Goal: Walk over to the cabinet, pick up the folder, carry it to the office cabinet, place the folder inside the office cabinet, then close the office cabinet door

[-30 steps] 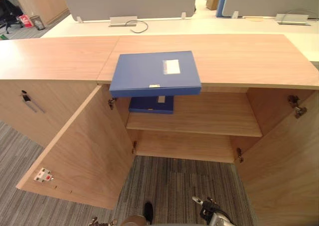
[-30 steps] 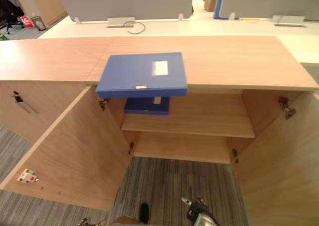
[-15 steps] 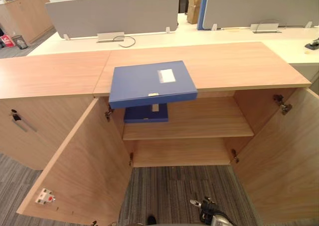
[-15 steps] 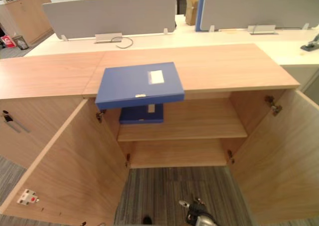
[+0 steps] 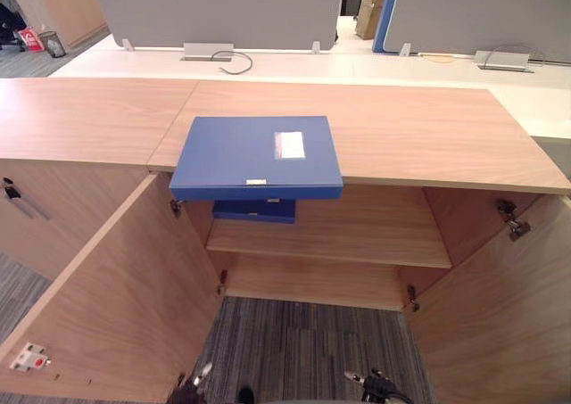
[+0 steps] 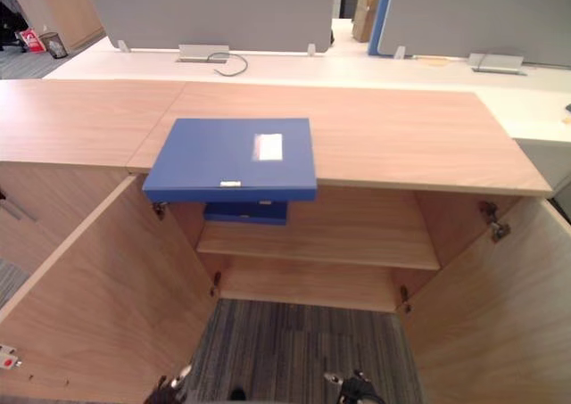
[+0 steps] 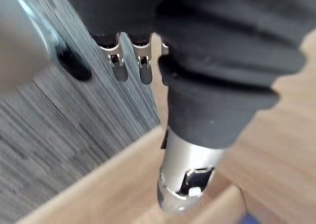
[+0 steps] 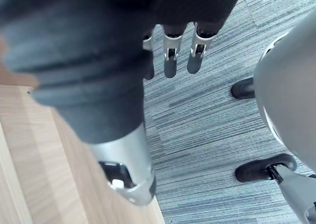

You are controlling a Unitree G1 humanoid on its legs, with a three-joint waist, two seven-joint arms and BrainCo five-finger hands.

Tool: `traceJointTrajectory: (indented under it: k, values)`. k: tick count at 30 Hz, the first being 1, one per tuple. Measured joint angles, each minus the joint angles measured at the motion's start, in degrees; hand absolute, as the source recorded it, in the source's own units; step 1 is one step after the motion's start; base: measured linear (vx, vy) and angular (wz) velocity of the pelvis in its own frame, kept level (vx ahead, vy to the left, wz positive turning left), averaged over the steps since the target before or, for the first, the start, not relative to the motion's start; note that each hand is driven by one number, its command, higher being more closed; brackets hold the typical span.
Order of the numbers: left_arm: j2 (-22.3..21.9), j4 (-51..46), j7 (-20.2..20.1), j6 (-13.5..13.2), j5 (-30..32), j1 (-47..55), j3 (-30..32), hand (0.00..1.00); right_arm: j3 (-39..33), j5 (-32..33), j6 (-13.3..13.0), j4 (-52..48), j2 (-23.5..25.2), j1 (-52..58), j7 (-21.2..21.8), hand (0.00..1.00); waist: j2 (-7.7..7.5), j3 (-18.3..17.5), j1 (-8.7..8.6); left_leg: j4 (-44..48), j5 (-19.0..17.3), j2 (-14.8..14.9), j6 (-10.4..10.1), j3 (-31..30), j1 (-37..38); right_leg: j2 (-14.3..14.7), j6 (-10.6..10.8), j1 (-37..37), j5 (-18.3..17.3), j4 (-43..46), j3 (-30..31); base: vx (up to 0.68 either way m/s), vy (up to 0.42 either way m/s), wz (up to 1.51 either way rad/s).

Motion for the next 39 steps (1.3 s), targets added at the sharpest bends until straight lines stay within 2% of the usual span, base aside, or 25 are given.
traceJointTrajectory:
  k: [2, 6, 11, 15, 19, 22, 24, 25, 29, 32, 34, 37, 39]
  values:
    - [-0.97, -7.52, -0.22, -0.17, -4.03, 0.09, -4.10, 0.00, 2.45, 0.00, 0.09, 0.33, -0.29, -0.71, 0.01, 0.00, -0.10, 0.06, -0.10, 0.18, 0.00, 0.08, 0.00, 0.01, 0.00, 0.10, -0.05, -0.03, 0.11, 0.01, 0.17, 0.04, -0.036, -0.02]
    - [-2.04, -21.78, 2.00, -1.59, -5.88, 1.03, -7.72, 0.00, 4.07, -0.12, 0.40, 0.97, -0.27, -1.65, -0.08, 0.00, 0.02, 0.16, -0.26, 0.19, 0.01, 0.42, 0.00, 0.05, -0.01, 0.16, -0.23, -0.08, 1.03, -0.15, 0.64, 0.00, 0.006, -0.05]
    - [-1.56, -33.47, 4.10, -2.97, -7.10, 3.32, -7.18, 0.00, 5.75, -0.27, 1.00, 1.03, -0.40, -1.64, -0.12, 0.00, 0.20, 0.33, -0.10, 0.18, 0.06, 0.37, 0.04, -0.14, 0.01, 0.06, -0.40, 0.24, 1.61, -0.26, 0.59, -0.06, 0.032, 0.00]
    - [-1.79, -43.02, 8.40, -4.26, -3.05, 4.00, -2.35, 0.00, 5.75, -0.39, 1.12, 0.81, -0.35, -1.15, -0.13, 0.00, 0.27, 0.77, 0.20, -0.06, 0.70, 0.27, 0.53, -0.80, 0.00, -0.30, -0.18, 1.27, 2.64, -1.67, -0.04, -0.13, 0.041, 0.08]
    - [-3.82, -55.01, 16.52, -7.72, 6.12, 4.01, 4.82, 0.00, 5.74, -0.37, 1.08, -1.42, -0.36, 0.30, -0.63, 0.00, 0.53, 1.43, 0.61, -0.11, 0.11, 0.14, 0.57, -1.27, -0.04, -0.30, 0.08, 1.74, 3.50, -2.71, -0.07, -0.16, 0.050, 0.03]
    - [-4.04, -60.01, 20.72, -7.89, 11.67, 5.06, 7.11, 0.00, 5.35, -0.32, 0.99, -2.56, 0.01, 0.69, -0.85, 0.00, 0.53, 1.53, 0.65, -0.13, 0.33, 0.04, 0.61, -1.51, -0.17, -0.32, 0.53, 1.76, 3.46, -3.30, -0.66, -0.10, 0.023, 0.07]
    - [-4.17, -65.34, 24.95, -7.83, 19.61, 6.24, 9.13, 0.00, 4.99, -0.27, 0.88, -3.40, 0.41, 1.22, -1.15, 0.00, 0.35, 1.45, 0.40, -0.13, 0.98, -0.06, 0.86, -2.21, -0.27, -0.39, 0.74, 1.87, 3.52, -3.33, -1.77, 0.00, 0.002, 0.16]
    - [-4.19, -66.92, 25.60, -7.84, 20.81, 6.31, 9.81, 0.00, 4.98, -0.27, 0.88, -3.84, 0.53, 1.55, -1.30, 0.00, 0.29, 1.40, 0.42, -0.13, 1.06, -0.12, 0.91, -2.35, -0.34, -0.43, 0.79, 1.89, 3.55, -3.33, -1.87, 0.02, 0.000, 0.19]
    - [-4.26, -78.05, 32.55, -7.18, 36.88, 6.26, 13.16, 0.00, 4.73, -0.33, 0.32, -4.72, 1.10, 2.47, -2.08, 0.00, -0.18, 0.53, 0.86, -0.08, 1.91, -0.84, 0.88, -3.59, -0.89, -0.88, 0.57, 2.33, 3.76, -3.63, -3.27, 0.06, -0.008, 0.21]
    - [-3.74, -83.36, 35.93, -5.66, 47.85, 4.65, 9.66, 0.00, 4.69, -0.56, -0.08, -4.65, 1.91, 2.25, -2.56, 0.00, -0.22, 0.43, 1.21, -0.07, 1.91, -0.99, 0.88, -3.58, -0.84, -0.98, 0.62, 2.54, 3.79, -3.85, -3.26, 0.03, 0.000, 0.02]
    - [-2.50, -83.56, 37.16, -4.11, 55.43, 0.97, 0.42, 0.00, 5.13, -1.56, -0.38, -3.79, 2.02, 1.92, -2.62, 0.00, -0.08, 0.21, 1.34, -0.09, 1.85, -0.83, 0.79, -3.46, -0.94, -0.81, 0.58, 2.41, 3.81, -3.97, -2.96, -0.01, -0.004, -0.03]
    - [1.43, -80.19, 37.11, -2.60, 64.78, -3.34, -8.11, 0.00, 5.23, -2.55, -0.90, -0.75, 1.55, 0.44, -2.90, 0.00, 0.46, -0.72, 0.67, -0.11, 1.61, -0.34, 0.51, -2.52, -1.04, -0.36, 0.39, 1.61, 3.92, -3.88, -1.37, -0.04, -0.009, -0.22]
    - [3.86, -76.27, 36.08, -1.31, 70.43, -6.20, -10.46, 0.00, 5.27, -2.63, -1.18, 0.42, 0.96, -0.22, -2.91, 0.00, 0.67, -0.87, -0.06, -0.11, 1.58, -0.10, 0.46, -2.32, -1.07, -0.14, 0.34, 1.34, 3.93, -3.98, -1.07, -0.03, -0.018, -0.14]
